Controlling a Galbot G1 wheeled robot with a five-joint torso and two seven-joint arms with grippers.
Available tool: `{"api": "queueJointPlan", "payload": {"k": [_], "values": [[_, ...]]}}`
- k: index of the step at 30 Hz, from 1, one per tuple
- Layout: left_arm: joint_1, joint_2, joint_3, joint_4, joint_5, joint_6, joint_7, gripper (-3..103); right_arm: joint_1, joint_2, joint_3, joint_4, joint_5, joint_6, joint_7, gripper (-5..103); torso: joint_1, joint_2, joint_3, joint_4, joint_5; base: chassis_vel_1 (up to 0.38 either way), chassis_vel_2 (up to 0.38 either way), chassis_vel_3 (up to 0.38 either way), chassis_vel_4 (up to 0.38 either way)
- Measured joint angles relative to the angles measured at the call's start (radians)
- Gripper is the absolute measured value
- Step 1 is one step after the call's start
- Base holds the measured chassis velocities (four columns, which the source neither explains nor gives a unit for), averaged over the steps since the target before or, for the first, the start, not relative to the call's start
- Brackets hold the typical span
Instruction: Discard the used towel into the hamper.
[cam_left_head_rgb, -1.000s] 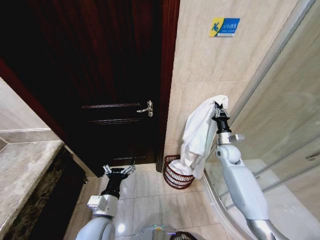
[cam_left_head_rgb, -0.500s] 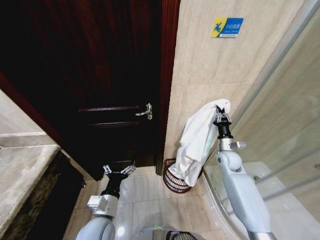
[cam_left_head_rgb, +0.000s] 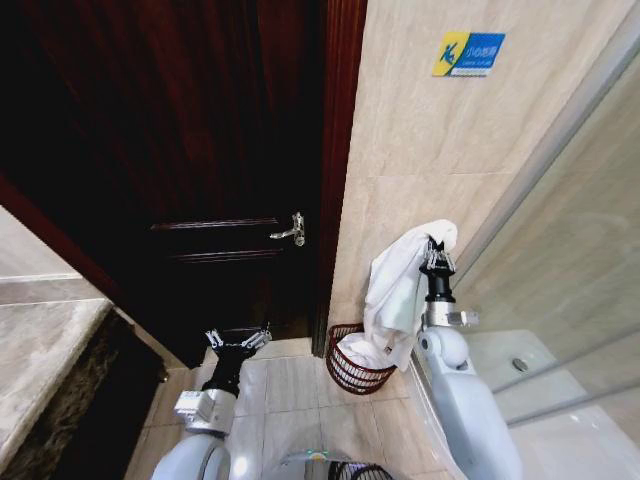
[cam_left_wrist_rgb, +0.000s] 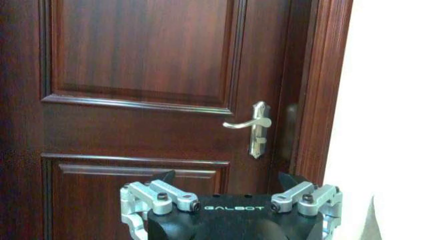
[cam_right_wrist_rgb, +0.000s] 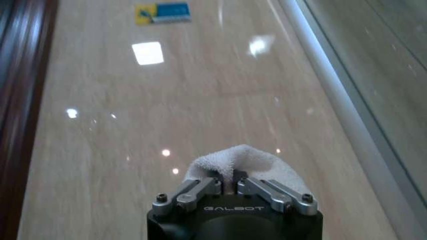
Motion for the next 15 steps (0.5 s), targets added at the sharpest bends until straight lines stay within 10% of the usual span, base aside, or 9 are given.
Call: {"api": "queueJointPlan", "payload": {"k": [15], "values": [[0.0,0.0,0.0,0.0,0.0,0.0,0.0,100,-0.006,0.006,-0.006,-0.189,0.06,0.003,-0.111,8,0.001,0.0,0.0,0.0001,-0.0001,0.0,0.0,0.0,0.0]]}}
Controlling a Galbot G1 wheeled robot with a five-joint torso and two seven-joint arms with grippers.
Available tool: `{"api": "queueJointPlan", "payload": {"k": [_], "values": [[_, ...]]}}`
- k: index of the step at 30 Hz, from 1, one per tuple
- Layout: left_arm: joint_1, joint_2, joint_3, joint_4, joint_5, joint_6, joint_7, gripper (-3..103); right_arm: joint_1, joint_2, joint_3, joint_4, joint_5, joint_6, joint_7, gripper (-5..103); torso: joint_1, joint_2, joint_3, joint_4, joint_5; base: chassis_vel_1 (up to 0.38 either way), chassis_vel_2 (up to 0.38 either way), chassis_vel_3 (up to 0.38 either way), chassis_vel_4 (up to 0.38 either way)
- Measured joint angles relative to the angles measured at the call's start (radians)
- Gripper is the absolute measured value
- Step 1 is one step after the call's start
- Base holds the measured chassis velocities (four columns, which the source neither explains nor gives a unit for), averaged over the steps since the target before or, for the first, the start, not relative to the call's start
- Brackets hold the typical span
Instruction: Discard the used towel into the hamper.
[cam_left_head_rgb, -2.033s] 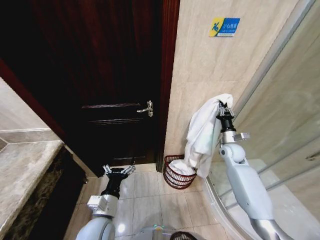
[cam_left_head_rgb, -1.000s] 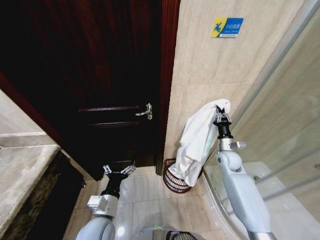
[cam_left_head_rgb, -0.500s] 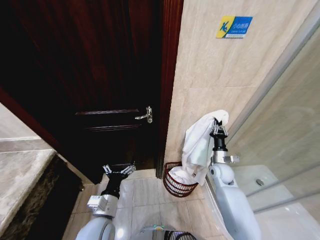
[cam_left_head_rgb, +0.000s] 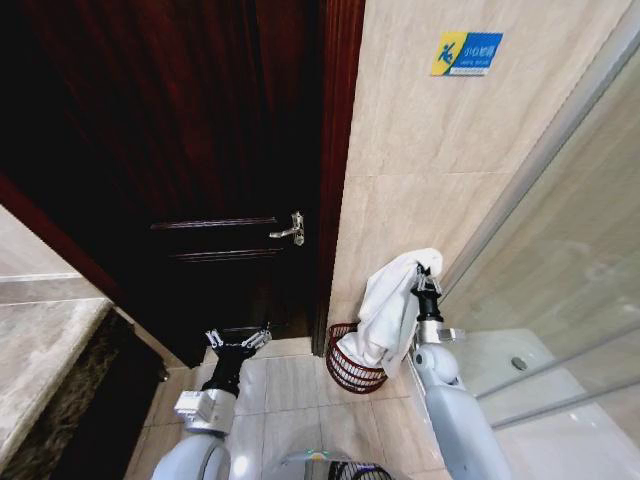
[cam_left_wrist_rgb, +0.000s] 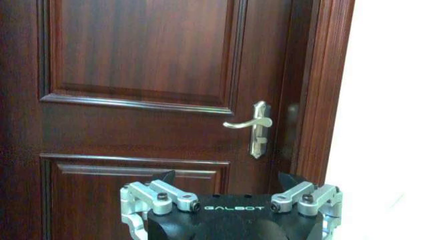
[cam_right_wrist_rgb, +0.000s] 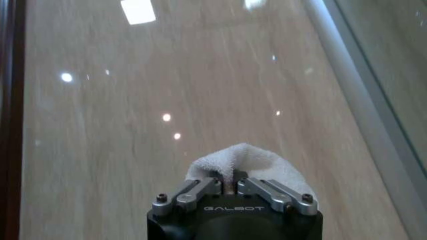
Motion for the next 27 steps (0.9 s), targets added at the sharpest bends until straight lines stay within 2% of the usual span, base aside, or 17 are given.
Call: {"api": "queueJointPlan", "payload": {"k": [9,27], "values": [[0.0,0.0,0.0,0.0,0.0,0.0,0.0,100,0.054,-0.001,-0.023,-0.238,-0.003,0.053,-0.086,8,0.0,0.0,0.0,0.0,0.0,0.0,0.0,0.0,0.0],[0.0,0.0,0.0,0.0,0.0,0.0,0.0,100,0.12,0.04,-0.052,-0.593,-0.053,0.089,-0.17,8,0.0,0.0,0.0,0.0,0.0,0.0,0.0,0.0,0.0]]}}
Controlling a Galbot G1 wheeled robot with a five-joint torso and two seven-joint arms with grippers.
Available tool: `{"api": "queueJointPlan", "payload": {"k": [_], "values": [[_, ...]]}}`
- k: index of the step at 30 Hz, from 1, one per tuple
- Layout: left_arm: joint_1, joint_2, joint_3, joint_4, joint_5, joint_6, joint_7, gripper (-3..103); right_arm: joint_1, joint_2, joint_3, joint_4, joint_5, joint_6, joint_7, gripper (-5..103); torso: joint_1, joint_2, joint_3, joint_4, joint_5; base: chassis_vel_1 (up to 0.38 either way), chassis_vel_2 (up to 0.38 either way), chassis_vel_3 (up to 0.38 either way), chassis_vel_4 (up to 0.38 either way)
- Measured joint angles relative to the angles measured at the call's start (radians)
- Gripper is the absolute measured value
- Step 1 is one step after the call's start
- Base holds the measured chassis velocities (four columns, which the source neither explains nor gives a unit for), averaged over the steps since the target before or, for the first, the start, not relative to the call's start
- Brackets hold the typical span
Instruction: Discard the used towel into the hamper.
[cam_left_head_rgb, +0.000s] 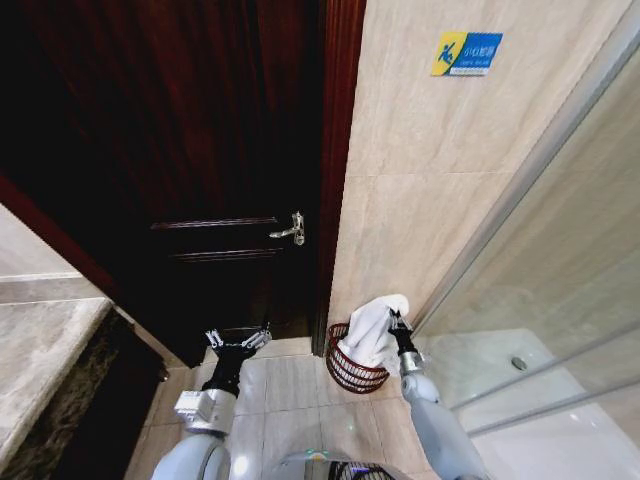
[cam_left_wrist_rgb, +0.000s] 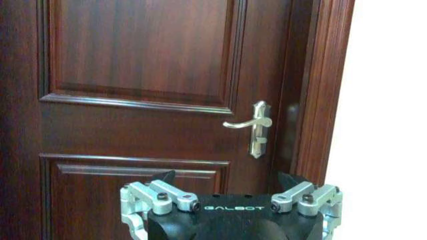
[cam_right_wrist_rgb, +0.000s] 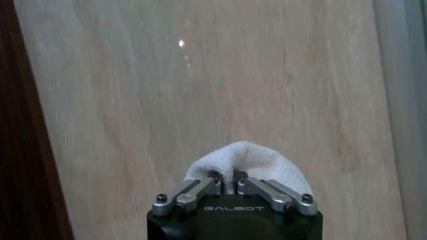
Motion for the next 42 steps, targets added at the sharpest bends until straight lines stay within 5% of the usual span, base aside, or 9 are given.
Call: {"api": "queueJointPlan", "payload": {"k": [20,42], "values": [[0.0,0.0,0.0,0.0,0.0,0.0,0.0,100,0.187,0.037,0.052,-0.381,-0.157,-0.06,-0.063,8,0.0,0.0,0.0,0.0001,0.0,0.0,0.0,0.0,0.0],[0.0,0.0,0.0,0.0,0.0,0.0,0.0,100,0.127,0.044,0.086,-0.349,-0.231,-0.08,-0.001,8,0.0,0.0,0.0,0.0,0.0,0.0,0.0,0.0,0.0]]}}
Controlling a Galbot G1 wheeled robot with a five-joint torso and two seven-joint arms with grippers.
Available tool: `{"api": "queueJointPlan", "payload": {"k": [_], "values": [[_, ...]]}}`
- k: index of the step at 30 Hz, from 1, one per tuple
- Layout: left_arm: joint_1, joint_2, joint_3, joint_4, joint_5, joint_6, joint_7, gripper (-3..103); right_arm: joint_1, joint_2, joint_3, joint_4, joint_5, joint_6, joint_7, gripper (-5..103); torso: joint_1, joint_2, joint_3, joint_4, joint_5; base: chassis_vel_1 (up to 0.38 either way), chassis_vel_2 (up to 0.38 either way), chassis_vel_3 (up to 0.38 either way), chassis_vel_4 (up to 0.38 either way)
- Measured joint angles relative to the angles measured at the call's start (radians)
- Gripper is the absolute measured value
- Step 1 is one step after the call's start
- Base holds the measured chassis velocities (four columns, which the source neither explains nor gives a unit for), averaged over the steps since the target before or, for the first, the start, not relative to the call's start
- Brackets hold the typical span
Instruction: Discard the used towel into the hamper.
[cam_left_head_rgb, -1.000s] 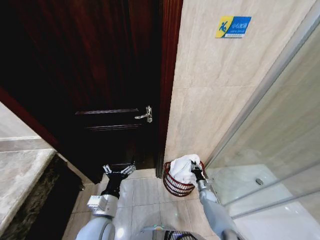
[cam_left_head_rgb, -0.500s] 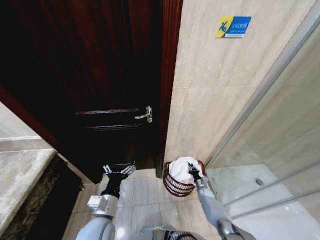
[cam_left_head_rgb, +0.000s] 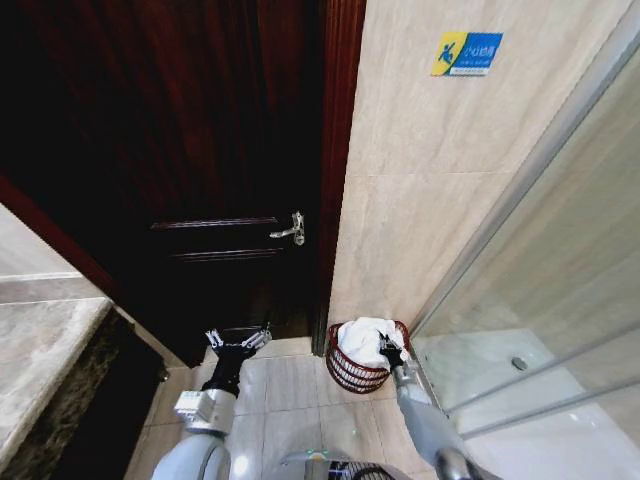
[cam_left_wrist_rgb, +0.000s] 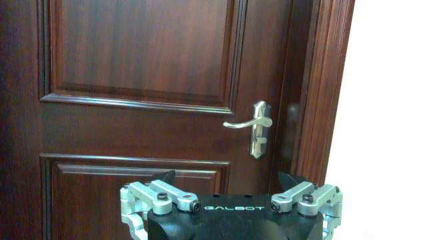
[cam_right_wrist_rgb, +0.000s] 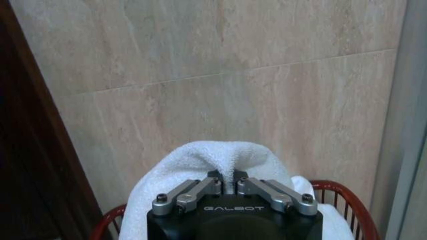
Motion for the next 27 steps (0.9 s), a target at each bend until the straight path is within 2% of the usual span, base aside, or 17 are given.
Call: {"api": "queueJointPlan", "payload": {"k": [10,18,23,27], "values": [[0.0,0.0,0.0,0.0,0.0,0.0,0.0,100,-0.02,0.006,0.004,0.001,-0.001,0.009,-0.003,8,0.0,0.0,0.0,0.0001,-0.0001,-0.025,0.027,0.029,-0.027],[0.0,0.0,0.0,0.0,0.0,0.0,0.0,100,-0.04,0.007,0.013,-0.011,-0.025,0.008,0.032,8,0.001,0.0,0.0,0.0004,-0.0001,-0.128,0.127,0.13,-0.132],[0.0,0.0,0.0,0.0,0.0,0.0,0.0,100,-0.04,0.005,0.026,-0.038,-0.035,0.017,0.03,8,0.0,0.0,0.0,-0.0005,-0.0004,-0.035,0.021,0.03,-0.003],[0.0,0.0,0.0,0.0,0.0,0.0,0.0,100,-0.04,0.004,0.029,-0.037,-0.037,0.016,0.029,8,-0.001,0.0,0.0,0.0002,0.0,0.021,-0.012,-0.021,0.009]]}}
